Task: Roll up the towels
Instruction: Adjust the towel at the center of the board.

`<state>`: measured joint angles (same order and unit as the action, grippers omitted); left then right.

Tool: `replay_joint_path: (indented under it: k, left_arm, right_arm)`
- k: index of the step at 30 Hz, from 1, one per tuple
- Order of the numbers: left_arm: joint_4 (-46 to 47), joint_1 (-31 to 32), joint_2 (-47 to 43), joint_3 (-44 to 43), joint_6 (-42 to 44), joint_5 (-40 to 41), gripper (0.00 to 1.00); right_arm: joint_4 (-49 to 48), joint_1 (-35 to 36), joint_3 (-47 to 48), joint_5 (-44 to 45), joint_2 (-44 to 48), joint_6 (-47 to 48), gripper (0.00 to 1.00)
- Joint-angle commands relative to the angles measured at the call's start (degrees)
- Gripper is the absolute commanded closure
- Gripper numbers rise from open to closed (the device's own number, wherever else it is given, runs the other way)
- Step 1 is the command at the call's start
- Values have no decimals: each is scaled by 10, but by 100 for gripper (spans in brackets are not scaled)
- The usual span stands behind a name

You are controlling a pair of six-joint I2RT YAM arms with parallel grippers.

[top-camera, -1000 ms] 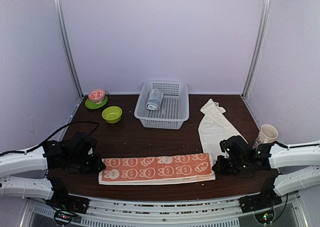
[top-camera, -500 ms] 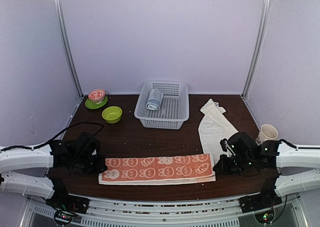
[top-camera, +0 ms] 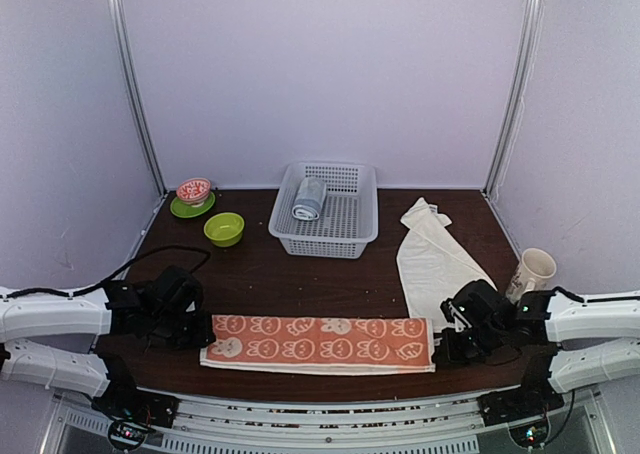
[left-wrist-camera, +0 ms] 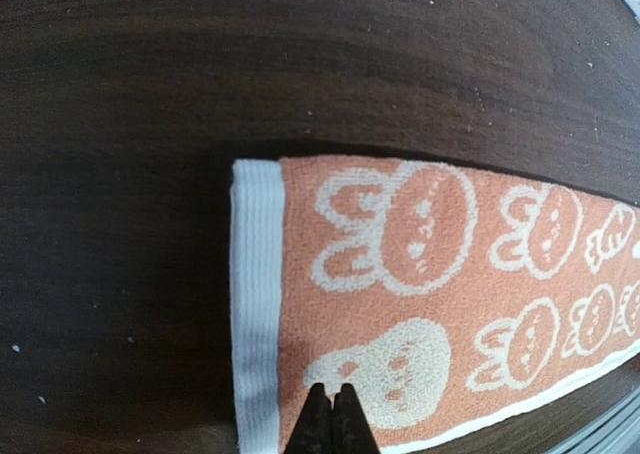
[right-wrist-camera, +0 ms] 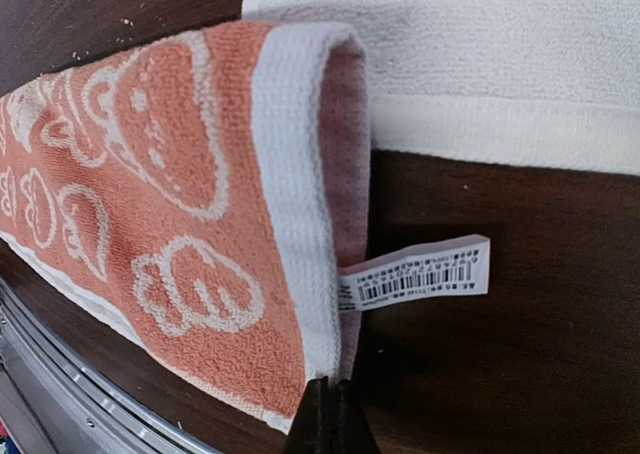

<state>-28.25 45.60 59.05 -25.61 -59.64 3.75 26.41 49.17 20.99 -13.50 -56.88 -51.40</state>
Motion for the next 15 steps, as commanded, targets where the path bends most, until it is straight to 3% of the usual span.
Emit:
replay_joint_path:
  k: [1,4,6,10,15]
  left_arm:
    - [19,3,-1,3,10,-4,100]
    - [-3,3,-10,-12,20,-3,100]
    - [-28,3,-20,-33,32,-3,100]
    - [-58,3,-46,-88,61,-14,99]
    - [0,16,3,-128,85,-51,98]
  right_arm:
    - [18,3,-7,-1,-7,16,100]
    - [48,3,12,0,16,31,61]
    - [84,3,50,13,43,42,46]
    - [104,3,113,47,71,50,44]
    - [-32,8,127,13,-8,24,59]
